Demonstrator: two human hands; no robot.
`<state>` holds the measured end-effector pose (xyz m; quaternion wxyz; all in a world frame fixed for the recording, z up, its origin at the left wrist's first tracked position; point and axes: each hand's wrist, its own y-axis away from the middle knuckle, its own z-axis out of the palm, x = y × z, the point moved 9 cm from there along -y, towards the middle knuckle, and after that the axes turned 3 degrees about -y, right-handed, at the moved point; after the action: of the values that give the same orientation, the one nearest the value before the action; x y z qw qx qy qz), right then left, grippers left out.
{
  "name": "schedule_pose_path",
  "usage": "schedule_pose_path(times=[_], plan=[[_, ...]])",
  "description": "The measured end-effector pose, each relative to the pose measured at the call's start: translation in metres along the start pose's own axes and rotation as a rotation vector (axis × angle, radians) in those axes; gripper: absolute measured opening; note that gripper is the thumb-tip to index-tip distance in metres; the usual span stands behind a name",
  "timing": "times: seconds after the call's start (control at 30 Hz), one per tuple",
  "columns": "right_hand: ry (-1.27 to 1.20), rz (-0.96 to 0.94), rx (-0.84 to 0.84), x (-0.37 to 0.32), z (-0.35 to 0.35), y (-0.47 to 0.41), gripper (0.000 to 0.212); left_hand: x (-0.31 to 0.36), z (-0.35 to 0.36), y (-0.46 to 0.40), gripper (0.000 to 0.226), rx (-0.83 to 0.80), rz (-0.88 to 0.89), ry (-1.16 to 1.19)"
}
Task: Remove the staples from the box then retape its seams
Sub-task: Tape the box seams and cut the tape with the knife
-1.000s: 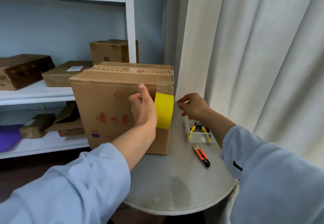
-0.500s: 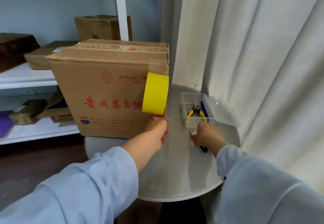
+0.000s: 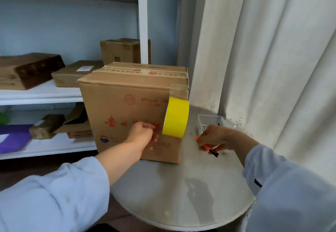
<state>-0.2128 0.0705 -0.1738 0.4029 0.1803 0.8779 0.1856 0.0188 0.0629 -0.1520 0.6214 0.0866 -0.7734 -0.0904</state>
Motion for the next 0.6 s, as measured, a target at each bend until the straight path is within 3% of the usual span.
schedule_pose_path(times=[0.1,0.2,0.3,0.4,0.6], plan=[[-0.119,-0.085,0.002,-0.028,-0.02,0.022,0.01,0.028,-0.017,0.008,0.013,0.01,0.072,0.157],[-0.33,-0.235,0.278,-0.053,-0.057,0.037,0.021,0.058,-0.009,0.025,0.02,-0.137,0.101,0.184],[-0.606,-0.532,0.508,-0.088,-0.087,0.066,0.024,0.074,0.006,0.035,0.036,-0.274,0.093,0.077],[-0.575,-0.731,0.426,-0.124,-0.082,0.087,0.016,0.081,0.014,0.036,0.039,-0.298,0.104,0.074],[-0.377,-0.726,0.316,-0.14,-0.067,0.082,0.024,0.09,0.025,0.032,0.022,-0.289,0.087,0.188]])
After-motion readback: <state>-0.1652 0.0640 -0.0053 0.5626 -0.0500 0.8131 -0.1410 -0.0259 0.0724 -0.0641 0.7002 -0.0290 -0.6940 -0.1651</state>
